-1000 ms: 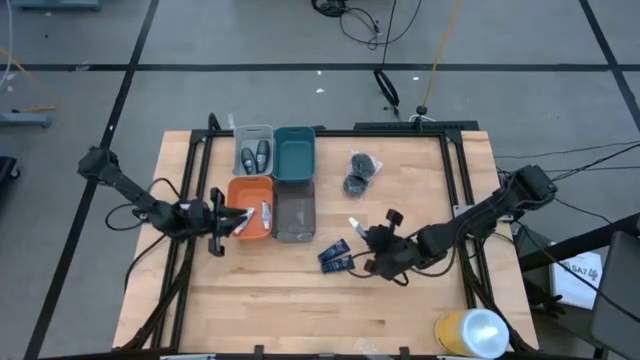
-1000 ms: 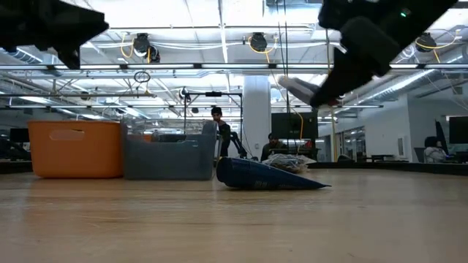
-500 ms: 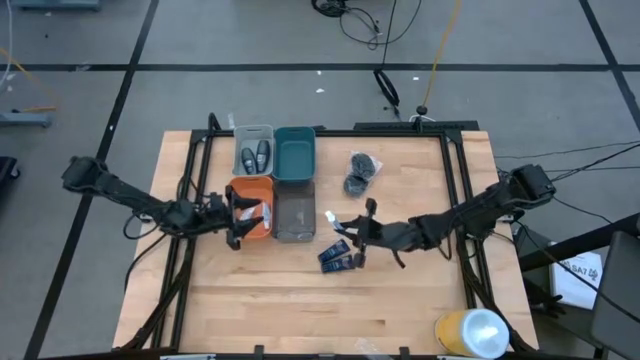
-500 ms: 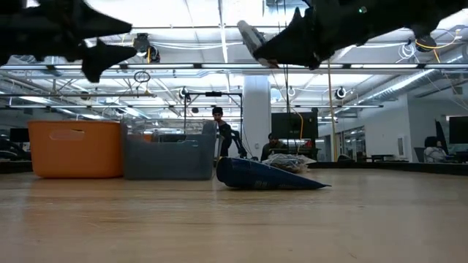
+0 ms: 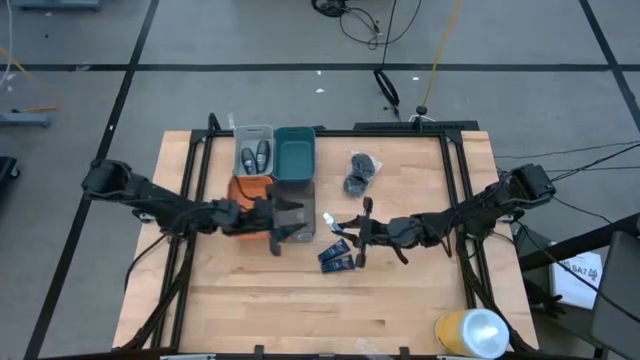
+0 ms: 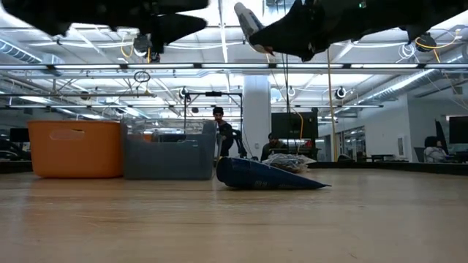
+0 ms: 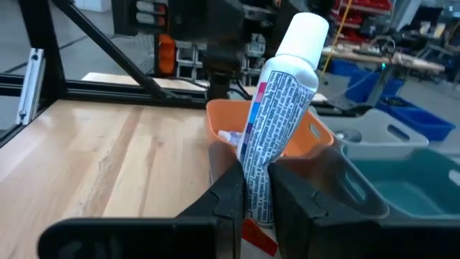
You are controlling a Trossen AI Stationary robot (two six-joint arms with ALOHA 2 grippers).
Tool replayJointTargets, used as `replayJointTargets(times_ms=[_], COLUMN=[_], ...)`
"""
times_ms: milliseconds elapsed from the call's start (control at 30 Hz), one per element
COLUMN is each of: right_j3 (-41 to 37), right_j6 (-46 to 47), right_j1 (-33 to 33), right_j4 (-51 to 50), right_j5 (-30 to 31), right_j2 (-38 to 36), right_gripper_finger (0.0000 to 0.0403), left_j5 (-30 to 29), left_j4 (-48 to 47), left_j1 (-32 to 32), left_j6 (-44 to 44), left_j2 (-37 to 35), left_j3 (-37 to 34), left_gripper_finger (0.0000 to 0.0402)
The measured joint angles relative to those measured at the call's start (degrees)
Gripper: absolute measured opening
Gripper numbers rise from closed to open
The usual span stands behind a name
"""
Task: Pick & Place Travel size toiletries
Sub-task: Put the white toothpaste into the orange bin
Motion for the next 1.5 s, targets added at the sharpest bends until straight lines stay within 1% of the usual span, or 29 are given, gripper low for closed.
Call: replayJointTargets(times_ms=[100,233,367,533,667,1033,1100,1167,1267,1500], right_j3=[0.0,0.0,0.0,0.0,0.0,0.0,0.0,0.0,0.0,0.0], right_j6=[-2.0,-2.2,-2.8,-3.3,-3.4,-4.2,-4.7,-4.8,-5.2,-6.4], right_j1=[0.5,0.4,0.5,0.5,0.5,0.5,0.5,0.5,0.5,0.8], right_j4=[1.0,1.0,1.2,1.5,1.4,1.0,0.9,1.0,1.8,3.1], right_j5=[-0.1,0.1,0.0,0.0,0.0,0.0,0.0,0.0,0.0,0.0], right_j2=[-0.3,-0.4,-0.5,-0.5,-0.5,-0.5,-0.5,-0.5,-0.5,-0.5], right_gripper_finger=[0.0043,0.0043,0.0043,0.0043,0.0043,0.0043,0.0043,0.0043,0.0043,0.0043], left_j5=[2.9,8.4,8.8,12.0,12.0,12.0,12.0,12.8,14.9,16.4], left_j4=[0.0,0.0,-0.1,-0.5,-0.1,-0.4,-0.3,-0.4,-0.3,-0.1], left_j1=[0.9,1.7,2.4,3.3,3.9,4.0,4.0,4.0,4.0,4.0], left_j6=[1.2,2.0,0.9,0.6,0.2,0.5,0.5,0.9,1.1,0.9], left_j2=[4.7,9.8,14.4,19.4,21.1,21.0,21.0,21.0,21.0,20.9], left_j3=[4.7,9.4,13.3,16.9,18.6,18.6,18.6,18.6,18.6,18.6], left_gripper_finger=[0.0234,0.0234,0.0234,0.0234,0.0234,0.0234,0.0229,0.0215,0.0178,0.0058])
